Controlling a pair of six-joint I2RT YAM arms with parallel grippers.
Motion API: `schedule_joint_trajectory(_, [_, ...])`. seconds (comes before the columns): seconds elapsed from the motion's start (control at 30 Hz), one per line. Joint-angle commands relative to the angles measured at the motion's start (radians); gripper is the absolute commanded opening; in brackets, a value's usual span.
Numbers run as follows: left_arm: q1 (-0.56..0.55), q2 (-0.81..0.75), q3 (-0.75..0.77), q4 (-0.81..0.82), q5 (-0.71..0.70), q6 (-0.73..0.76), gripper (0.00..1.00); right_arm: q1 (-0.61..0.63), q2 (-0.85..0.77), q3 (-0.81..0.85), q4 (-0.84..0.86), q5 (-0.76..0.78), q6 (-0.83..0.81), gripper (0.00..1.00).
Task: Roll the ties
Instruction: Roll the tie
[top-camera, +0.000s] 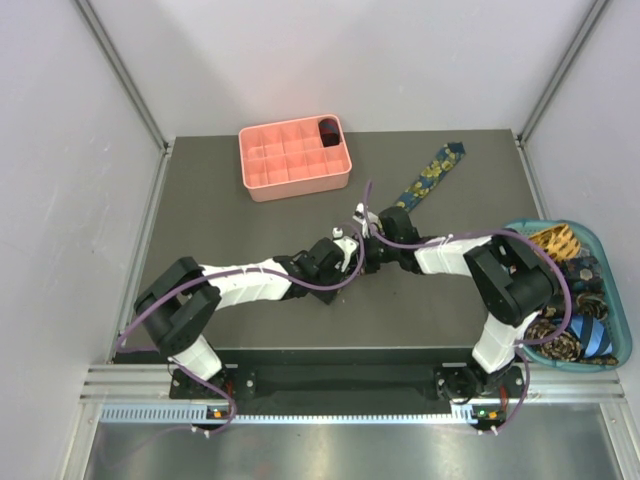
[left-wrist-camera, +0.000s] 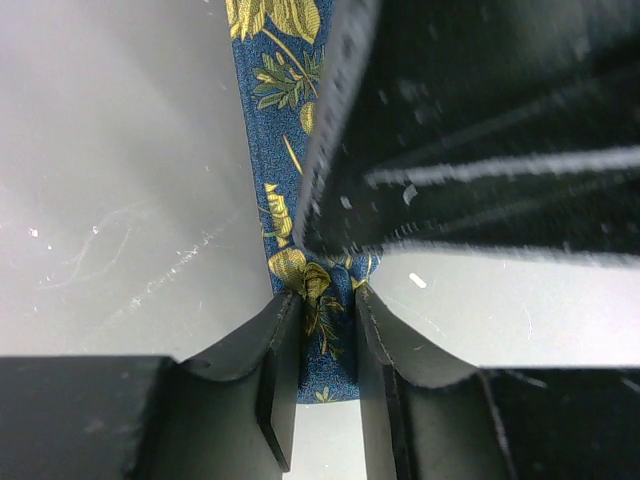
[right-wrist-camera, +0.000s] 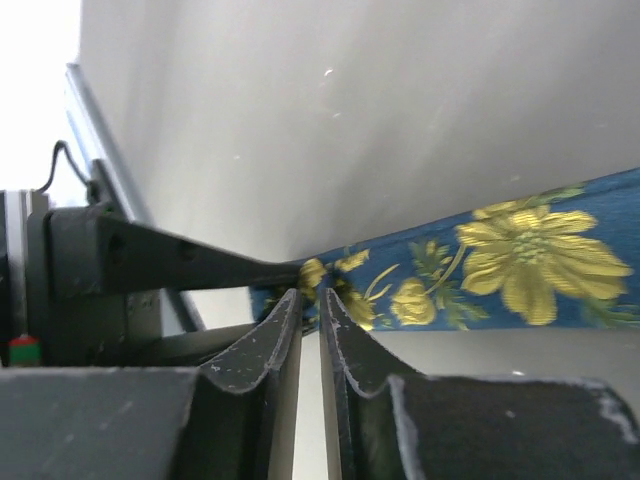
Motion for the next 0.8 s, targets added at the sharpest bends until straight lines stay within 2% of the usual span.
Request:
schedule_joint_trajectory(0.0, [-0.016,0.040,-0.006,-0.117,0.028,-0.015,0.31,0.004,-0.002,-0.022,0.090,-0.095,0.031,0.13])
schedule_joint_trajectory(0.43, [-0.015,0.055,0.023,-0.142,0.001,-0.005,0.33,0.030,0.103,-0.019,0.075,-0.101,0.011,0.09])
schedule_joint_trajectory(0.5, [-0.015,0.057,0.026,-0.142,0.003,-0.001,0.38,0.030,0.113,-0.011,0.067,-0.095,0.001,0.09])
schedule_joint_trajectory(0.57, [-0.015,0.049,0.028,-0.137,0.011,0.002,0.50,0.030,0.124,0.000,0.056,-0.092,-0.007,0.08])
schedule_joint_trajectory(0.67, [-0.015,0.041,0.035,-0.134,-0.002,0.011,0.58,0.030,0.127,0.009,0.053,-0.093,-0.012,0.08])
schedule_joint_trajectory(0.77, [-0.016,0.052,0.051,-0.137,-0.015,0.023,0.59,0.029,0.123,0.015,0.041,-0.093,-0.018,0.08])
